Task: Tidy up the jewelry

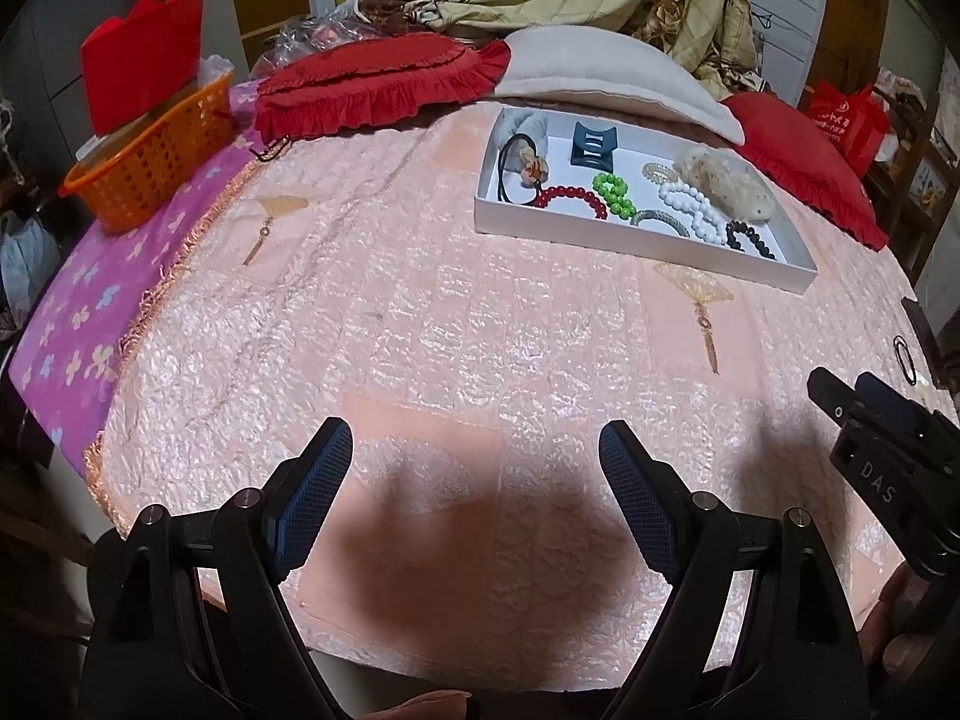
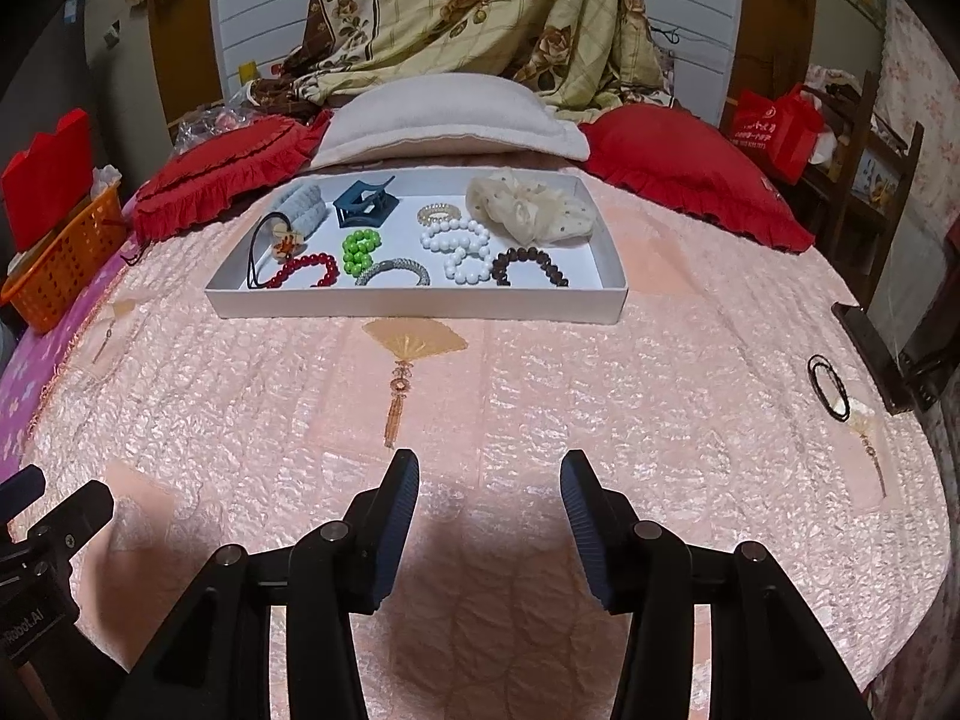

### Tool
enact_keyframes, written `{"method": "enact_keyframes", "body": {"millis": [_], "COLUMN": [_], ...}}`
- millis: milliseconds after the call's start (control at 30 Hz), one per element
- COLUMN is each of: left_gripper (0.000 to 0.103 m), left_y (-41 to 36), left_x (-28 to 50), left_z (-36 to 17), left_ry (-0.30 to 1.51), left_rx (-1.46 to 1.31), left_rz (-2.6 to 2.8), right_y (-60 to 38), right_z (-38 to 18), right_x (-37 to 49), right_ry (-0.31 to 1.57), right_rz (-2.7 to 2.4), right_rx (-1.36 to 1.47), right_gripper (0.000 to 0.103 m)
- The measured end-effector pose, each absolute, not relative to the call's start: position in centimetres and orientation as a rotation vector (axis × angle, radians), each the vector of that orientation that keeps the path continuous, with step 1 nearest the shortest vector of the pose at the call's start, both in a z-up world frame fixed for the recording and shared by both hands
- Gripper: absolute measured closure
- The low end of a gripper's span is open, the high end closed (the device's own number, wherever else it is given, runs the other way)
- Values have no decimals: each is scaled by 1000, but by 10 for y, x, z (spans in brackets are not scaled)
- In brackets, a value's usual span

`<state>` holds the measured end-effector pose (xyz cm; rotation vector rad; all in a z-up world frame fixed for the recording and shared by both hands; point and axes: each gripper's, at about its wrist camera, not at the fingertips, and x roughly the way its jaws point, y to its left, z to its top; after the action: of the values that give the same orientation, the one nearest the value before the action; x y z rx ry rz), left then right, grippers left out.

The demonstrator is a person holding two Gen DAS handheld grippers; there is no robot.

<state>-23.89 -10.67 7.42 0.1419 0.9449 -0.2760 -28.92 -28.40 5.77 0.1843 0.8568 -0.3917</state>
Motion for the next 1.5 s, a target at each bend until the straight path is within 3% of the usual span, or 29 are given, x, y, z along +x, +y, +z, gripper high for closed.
{"method": "enact_keyframes", "body": {"millis": [1500], "left_gripper": [19], "left_y": [-103], "left_x": [-234], "left_z": [66], "left_ry": [990], "left_rx": [119], "left_rz": [-274], "right_y": [-275], "right_z": [64], "right_x": [-271], "right_ry": [871], "right_rz": [-370], "right_rx": [135], "right_gripper": [54]}}
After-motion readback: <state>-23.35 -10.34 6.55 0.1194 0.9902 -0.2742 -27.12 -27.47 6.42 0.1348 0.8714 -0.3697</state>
